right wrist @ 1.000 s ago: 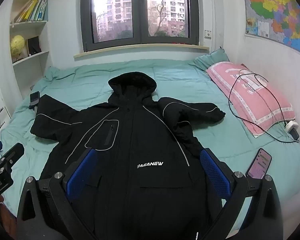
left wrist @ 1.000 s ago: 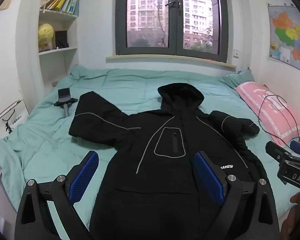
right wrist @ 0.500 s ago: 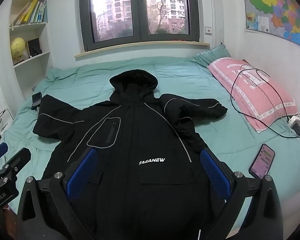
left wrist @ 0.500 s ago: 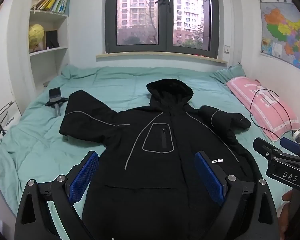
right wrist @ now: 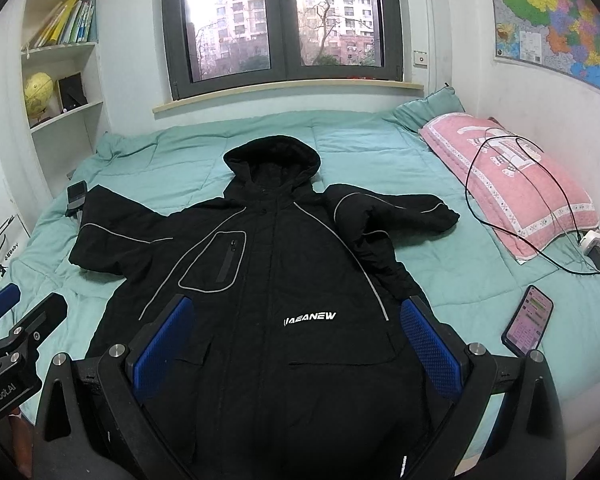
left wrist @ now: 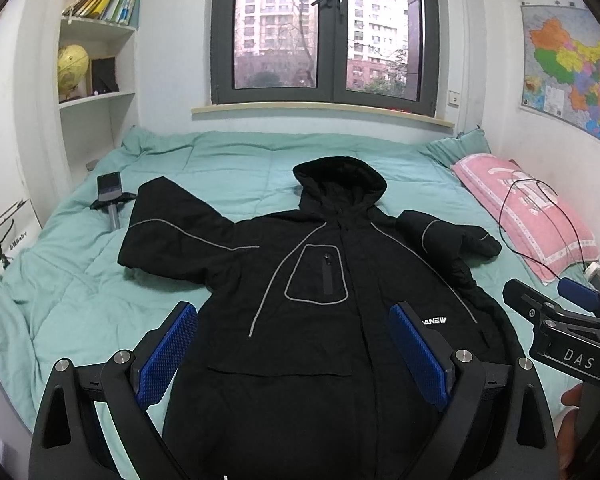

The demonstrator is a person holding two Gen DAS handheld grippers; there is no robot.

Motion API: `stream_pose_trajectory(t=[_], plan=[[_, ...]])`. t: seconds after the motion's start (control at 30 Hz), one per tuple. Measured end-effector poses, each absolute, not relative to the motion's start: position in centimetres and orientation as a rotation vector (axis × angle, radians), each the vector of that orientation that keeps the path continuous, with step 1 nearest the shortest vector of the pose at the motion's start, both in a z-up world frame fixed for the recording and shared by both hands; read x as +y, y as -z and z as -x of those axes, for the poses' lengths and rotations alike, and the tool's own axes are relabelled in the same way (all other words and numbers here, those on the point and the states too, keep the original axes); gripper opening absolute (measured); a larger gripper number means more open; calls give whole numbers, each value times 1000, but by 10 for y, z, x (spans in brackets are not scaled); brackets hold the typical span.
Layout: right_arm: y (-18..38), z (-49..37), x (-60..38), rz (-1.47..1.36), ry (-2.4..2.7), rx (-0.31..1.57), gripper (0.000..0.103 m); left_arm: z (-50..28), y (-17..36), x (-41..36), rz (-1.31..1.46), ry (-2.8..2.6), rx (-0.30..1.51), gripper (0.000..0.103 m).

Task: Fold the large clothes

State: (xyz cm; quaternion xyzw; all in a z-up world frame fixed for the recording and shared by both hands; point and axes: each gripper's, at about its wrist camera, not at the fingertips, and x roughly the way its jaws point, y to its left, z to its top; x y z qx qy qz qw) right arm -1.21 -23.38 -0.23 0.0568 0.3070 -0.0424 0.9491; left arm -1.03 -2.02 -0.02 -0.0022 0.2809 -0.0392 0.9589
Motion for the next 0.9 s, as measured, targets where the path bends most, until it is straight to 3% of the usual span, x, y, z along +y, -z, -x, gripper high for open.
stream_pose_trajectory(t=[0.9], plan=[[11,5,-210,-73,81,652,103,-3,20,4,72,91,627,97]])
